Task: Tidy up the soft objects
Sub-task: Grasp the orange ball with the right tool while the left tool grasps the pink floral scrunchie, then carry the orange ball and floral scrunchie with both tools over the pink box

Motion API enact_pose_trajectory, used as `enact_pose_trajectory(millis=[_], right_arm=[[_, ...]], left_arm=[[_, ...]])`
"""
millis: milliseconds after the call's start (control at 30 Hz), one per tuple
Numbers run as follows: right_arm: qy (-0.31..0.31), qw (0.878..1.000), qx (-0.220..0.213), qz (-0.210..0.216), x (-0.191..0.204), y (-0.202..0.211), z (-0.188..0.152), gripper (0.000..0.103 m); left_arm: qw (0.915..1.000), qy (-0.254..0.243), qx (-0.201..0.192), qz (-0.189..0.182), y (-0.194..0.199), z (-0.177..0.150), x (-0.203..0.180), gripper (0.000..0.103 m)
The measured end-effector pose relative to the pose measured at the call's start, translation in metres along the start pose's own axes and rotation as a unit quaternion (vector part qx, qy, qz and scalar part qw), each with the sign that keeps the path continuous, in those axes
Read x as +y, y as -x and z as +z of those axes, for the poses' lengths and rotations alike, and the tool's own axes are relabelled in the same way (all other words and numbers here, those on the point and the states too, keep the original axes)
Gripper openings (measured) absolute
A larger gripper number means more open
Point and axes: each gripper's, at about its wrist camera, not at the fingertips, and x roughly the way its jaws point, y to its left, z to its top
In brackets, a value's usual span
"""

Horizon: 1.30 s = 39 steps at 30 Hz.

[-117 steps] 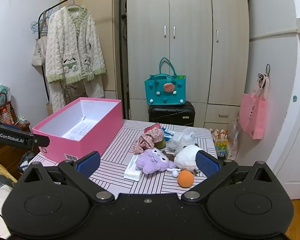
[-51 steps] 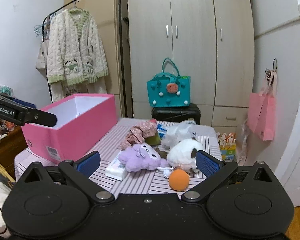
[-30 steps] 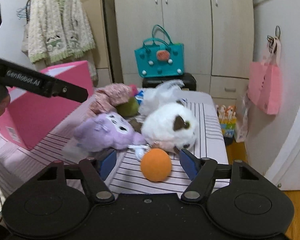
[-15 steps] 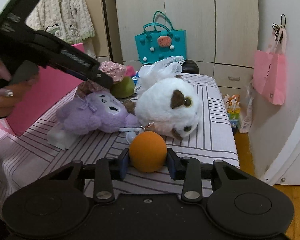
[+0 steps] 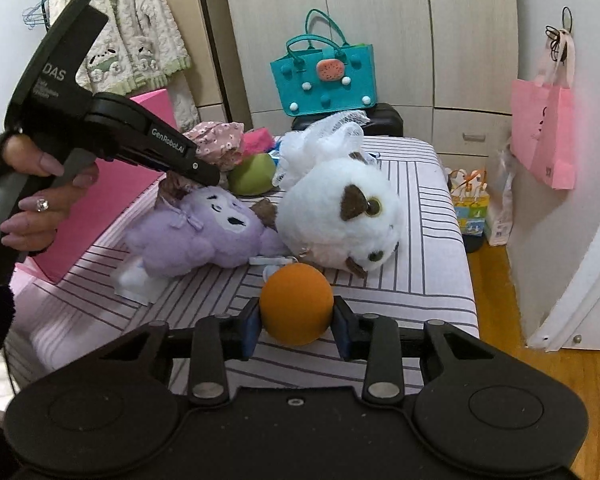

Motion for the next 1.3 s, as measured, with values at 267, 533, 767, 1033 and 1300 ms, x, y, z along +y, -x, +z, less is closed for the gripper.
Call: enact_pose_trajectory(millis=[267,533,767,1033,1300], right_arm=[[-0.001,1.0,0.003,0.028,0.004,0.005,0.012,0.041],[0.007,0.999,0.001,0.04,0.01,0.017,0.023,0.041],[0.012,0.999,0.019,0.047,0.019,0.025,0.034,0.041],[0.02,0.996,0.05,0.072,0.034,0.03,0.041,0.041],[0.037,0.991,0.076,0.102,0.056,0.035,0.054,0.041]], left_arm=[[0.9999,-0.007,-0.008,0.001,0.02,0.002,0.004,0.009],[0.9995,-0.03,0.001,-0.012,0.044,0.001,0.008,0.009],[0.9976,-0.057,0.017,-0.036,0.069,-0.004,0.01,0.009],[0.9919,-0.102,0.042,-0.063,0.095,-0.013,0.009,0.009],[0.9851,-0.117,0.08,-0.097,0.12,-0.023,0.017,0.009]])
